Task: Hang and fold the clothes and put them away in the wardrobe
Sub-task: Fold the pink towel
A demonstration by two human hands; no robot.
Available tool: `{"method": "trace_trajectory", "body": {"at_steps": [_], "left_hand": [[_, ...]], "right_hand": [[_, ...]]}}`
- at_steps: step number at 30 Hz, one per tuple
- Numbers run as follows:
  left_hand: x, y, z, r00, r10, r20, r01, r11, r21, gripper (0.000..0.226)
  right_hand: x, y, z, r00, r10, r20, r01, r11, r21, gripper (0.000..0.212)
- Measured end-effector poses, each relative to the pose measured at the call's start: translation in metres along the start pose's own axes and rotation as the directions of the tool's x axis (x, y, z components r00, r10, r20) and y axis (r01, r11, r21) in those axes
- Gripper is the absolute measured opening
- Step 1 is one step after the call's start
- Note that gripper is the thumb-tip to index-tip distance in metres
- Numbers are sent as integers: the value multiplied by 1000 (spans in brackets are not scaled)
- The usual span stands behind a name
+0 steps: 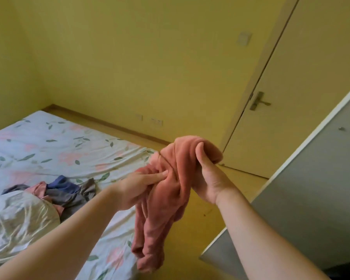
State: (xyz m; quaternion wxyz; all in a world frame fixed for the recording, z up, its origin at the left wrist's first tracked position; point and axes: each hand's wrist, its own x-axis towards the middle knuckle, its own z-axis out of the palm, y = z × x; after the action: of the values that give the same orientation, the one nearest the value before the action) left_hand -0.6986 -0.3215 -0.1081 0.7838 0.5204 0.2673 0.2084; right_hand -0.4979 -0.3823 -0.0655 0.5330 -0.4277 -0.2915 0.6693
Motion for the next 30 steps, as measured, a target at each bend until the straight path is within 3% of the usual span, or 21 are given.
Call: {"method": "trace_trajectory", "body": {"at_steps": [1, 3, 5, 6, 7, 9, 10, 11, 12, 14, 16, 17, 18, 20, 22, 24, 25, 27, 30], "left_hand": [[2, -2, 4, 1000, -18, -21, 19, 998, 62, 35], [7, -6, 13, 993, 9, -115, 17, 976, 218, 26], [10, -4, 22, 985, 38, -168, 49, 873, 485, 30], [10, 0, 26, 988, -37, -148, 124, 763, 635, 45], [9, 8, 27, 970, -203, -131, 229, 606, 762, 69], [7, 33, 23, 835, -525, -165, 361, 295, 885, 104], [7, 48, 16, 783, -598, -172, 379, 240, 894, 105], [7, 62, 8, 783, -598, -170, 370, 228, 901, 97], [7, 76, 1, 835, -522, -174, 337, 235, 912, 82], [8, 98, -6, 965, -172, -199, 237, 245, 940, 67], [14, 105, -3, 966, 221, -133, 77, 245, 966, 89], [18, 105, 5, 957, 287, -41, -35, 254, 967, 108], [22, 103, 13, 961, 268, 61, -146, 311, 939, 117], [31, 94, 28, 972, 152, 181, -234, 526, 817, 97], [43, 84, 35, 976, 161, 146, -215, 611, 762, 60], [50, 78, 41, 956, 285, 74, -213, 493, 844, 34], [52, 78, 43, 927, 370, 57, -212, 396, 894, 31], [53, 80, 46, 860, 504, 80, -221, 226, 949, 35], [54, 86, 51, 815, 539, 212, -228, -39, 973, 52]], "right_hand": [[-4, -5, -3, 999, -26, 43, 26, 1000, 13, 103], [-8, -11, -7, 992, -92, 85, 96, 994, -49, 87], [-7, -11, -8, 984, -176, -1, 167, 937, -307, 59], [-5, -11, -6, 967, -242, -74, 188, 882, -431, 42], [-4, -12, -6, 944, -304, -123, 206, 841, -500, 27], [-6, -18, -2, 894, -421, -152, 274, 784, -557, 8], [-9, -23, 0, 861, -486, -149, 311, 734, -604, 6], [-11, -28, 0, 833, -540, -125, 339, 674, -656, 8], [-13, -32, -2, 814, -574, -89, 362, 621, -695, 10], [-17, -38, -7, 800, -599, -23, 400, 561, -725, 7], [-21, -41, -11, 787, -614, 56, 468, 536, -703, 7], [-24, -43, -12, 780, -620, 92, 497, 523, -692, 7], [-26, -45, -12, 768, -629, 124, 517, 494, -699, 8], [-32, -49, -8, 749, -647, 141, 509, 426, -748, 8], [-37, -52, -10, 772, -632, 65, 459, 485, -744, 11], [-44, -54, -16, 837, -544, -64, 367, 644, -671, 23], [-49, -57, -21, 860, -500, -103, 332, 701, -631, 34], [-62, -66, -32, 908, -403, -116, 306, 826, -474, 53], [-77, -84, -42, 933, -358, -26, 343, 912, -226, 65]]}}
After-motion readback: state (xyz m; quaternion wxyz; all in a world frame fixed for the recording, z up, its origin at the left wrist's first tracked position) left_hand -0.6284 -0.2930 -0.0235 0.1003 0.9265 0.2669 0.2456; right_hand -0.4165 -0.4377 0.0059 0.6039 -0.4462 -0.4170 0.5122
